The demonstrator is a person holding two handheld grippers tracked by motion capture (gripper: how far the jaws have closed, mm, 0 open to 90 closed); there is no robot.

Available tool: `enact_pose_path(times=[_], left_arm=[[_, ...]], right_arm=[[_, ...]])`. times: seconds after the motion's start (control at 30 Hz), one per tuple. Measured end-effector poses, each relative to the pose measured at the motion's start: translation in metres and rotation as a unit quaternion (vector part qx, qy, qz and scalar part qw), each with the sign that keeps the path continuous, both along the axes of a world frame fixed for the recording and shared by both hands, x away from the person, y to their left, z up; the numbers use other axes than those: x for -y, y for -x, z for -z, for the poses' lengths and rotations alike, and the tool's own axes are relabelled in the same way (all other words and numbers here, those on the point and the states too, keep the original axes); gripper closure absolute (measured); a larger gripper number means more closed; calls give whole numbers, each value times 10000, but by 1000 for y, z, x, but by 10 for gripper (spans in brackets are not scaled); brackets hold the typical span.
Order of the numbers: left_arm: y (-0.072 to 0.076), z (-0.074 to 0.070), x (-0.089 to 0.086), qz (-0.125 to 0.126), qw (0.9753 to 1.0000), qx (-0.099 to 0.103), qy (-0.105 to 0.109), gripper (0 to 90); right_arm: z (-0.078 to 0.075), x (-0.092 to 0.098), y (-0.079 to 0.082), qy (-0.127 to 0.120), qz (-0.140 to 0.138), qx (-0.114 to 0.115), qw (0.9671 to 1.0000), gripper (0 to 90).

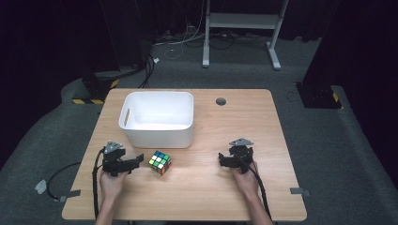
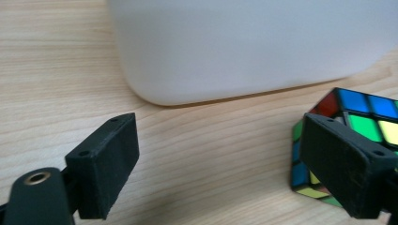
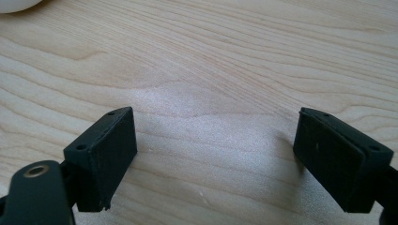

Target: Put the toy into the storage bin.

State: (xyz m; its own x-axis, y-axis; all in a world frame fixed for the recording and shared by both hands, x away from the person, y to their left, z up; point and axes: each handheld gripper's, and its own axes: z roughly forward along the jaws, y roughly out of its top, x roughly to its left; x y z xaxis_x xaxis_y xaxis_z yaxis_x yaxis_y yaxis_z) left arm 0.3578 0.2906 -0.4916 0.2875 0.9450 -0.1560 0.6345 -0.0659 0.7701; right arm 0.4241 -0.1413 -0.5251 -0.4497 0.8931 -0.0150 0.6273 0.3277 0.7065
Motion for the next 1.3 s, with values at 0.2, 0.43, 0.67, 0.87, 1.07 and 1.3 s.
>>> enact_pose_path(times=[0.2, 0.43, 0.67, 0.87, 1.07, 1.3], left_arm=[[2, -6, 4, 116, 9998, 109, 109, 105], [4, -13, 6, 189, 9995, 186, 189, 105], [6, -22, 12, 336, 9987, 252, 284, 94], [8, -25, 17, 418, 9982, 297, 309, 86], [9, -29, 23, 504, 9975, 371, 322, 56], [10, -32, 34, 695, 9964, 364, 329, 43]], right_arm=[[0, 0, 0, -3, -9, 1, 10000, 138], [0, 0, 1, -3, -12, 1, 10000, 138], [0, 0, 1, -7, -12, -2, 10000, 138], [0, 0, 1, 1, -23, 3, 10000, 139], [0, 0, 1, -1, -26, 3, 10000, 138], [0, 0, 1, 0, -27, 3, 10000, 138]])
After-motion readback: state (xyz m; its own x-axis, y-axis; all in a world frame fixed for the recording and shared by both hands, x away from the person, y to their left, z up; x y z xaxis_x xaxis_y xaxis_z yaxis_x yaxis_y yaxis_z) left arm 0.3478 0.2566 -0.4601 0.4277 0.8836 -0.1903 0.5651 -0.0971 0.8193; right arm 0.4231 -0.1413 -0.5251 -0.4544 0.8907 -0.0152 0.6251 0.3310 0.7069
